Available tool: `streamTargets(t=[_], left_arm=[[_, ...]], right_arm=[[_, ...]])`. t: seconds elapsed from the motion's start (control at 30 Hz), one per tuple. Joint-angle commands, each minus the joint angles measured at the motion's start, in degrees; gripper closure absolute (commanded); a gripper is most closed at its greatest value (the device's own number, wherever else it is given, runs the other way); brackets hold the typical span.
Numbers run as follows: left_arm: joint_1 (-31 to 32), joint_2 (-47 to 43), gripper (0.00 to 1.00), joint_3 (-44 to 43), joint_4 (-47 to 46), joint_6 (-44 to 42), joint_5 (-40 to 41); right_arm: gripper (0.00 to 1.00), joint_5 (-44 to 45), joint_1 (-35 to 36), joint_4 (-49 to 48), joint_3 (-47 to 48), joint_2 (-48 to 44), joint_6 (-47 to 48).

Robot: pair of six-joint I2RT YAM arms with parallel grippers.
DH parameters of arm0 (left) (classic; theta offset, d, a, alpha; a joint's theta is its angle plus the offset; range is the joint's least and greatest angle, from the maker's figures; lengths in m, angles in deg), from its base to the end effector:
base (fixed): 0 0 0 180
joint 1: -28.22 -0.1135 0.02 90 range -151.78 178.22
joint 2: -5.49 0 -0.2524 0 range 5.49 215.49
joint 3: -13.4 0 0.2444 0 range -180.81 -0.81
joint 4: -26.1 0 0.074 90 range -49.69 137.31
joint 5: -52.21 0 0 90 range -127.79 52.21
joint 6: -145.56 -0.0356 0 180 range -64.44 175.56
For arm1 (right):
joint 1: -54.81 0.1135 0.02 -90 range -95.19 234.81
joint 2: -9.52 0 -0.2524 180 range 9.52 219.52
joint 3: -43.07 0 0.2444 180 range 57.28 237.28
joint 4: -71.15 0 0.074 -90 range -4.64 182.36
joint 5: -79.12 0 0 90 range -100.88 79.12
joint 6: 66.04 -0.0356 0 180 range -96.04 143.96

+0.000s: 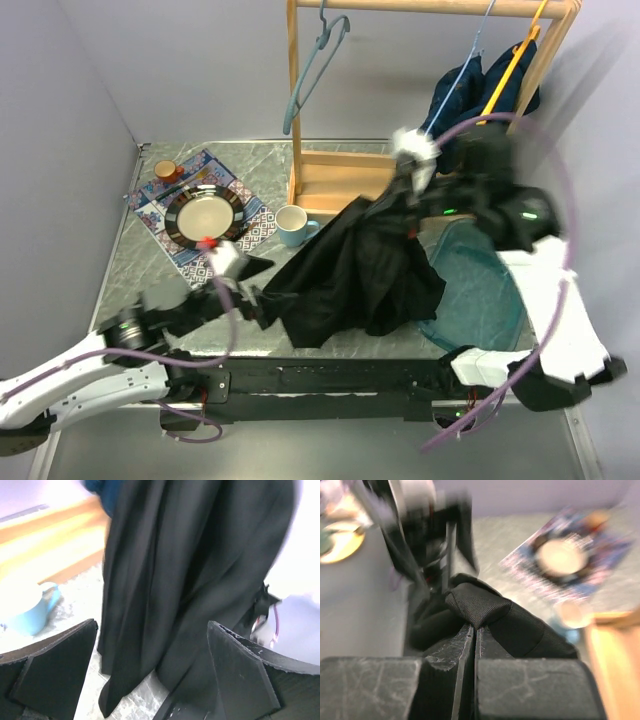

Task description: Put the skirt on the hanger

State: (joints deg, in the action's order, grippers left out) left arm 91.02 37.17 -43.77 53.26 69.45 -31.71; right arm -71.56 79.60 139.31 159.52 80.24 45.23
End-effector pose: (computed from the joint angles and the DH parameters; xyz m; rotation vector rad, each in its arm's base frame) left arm 0.0651 -0.1185 0.3480 0.6173 1.5669 -0.9434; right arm 0.1611 0.1086 0.4919 -1.3230 1.3503 1.0660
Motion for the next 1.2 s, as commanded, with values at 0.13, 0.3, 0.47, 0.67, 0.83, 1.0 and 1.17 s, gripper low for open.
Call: streamTargets(t=[0.13,0.3,0.47,0.67,0.83,1.0,1.17], left_arm=[[-0.23,-7.95,0.03,-2.31,7.53,11.93,6.84],[-0.23,-7.08,0.03,2.34,3.68,18.79,6.22],[-0.32,-1.9,0.03,5.08,2.43,23.99,3.06],[-0.14,8.38,0.02,4.73,1.03,27.41,0.42],[0.82,19.1,0.01,-0.53,7.25,26.8,3.13],[9.34,27.36,0.01,-6.25,16.57,31.18,12.52],[11.81,31.33,0.05,-6.35,19.75,36.9,16.94]], right_arm=[[0.95,11.2,15.61,-13.6,-26.02,6.44,2.1],[0.39,13.92,20.29,-9.06,-21.48,15.22,3.41],[0.27,17.09,15.56,-8.59,-24.51,10.86,4.56],[0.26,26.12,11.06,-13.24,-39.62,0.83,8.6],[0.21,37.46,16.06,-19.49,-50.53,-3.66,10.62],[0.21,52.3,20.02,-25.46,-55.38,-1.99,5.46],[0.22,56.99,22.13,-29.7,-58.29,3.01,0.53]])
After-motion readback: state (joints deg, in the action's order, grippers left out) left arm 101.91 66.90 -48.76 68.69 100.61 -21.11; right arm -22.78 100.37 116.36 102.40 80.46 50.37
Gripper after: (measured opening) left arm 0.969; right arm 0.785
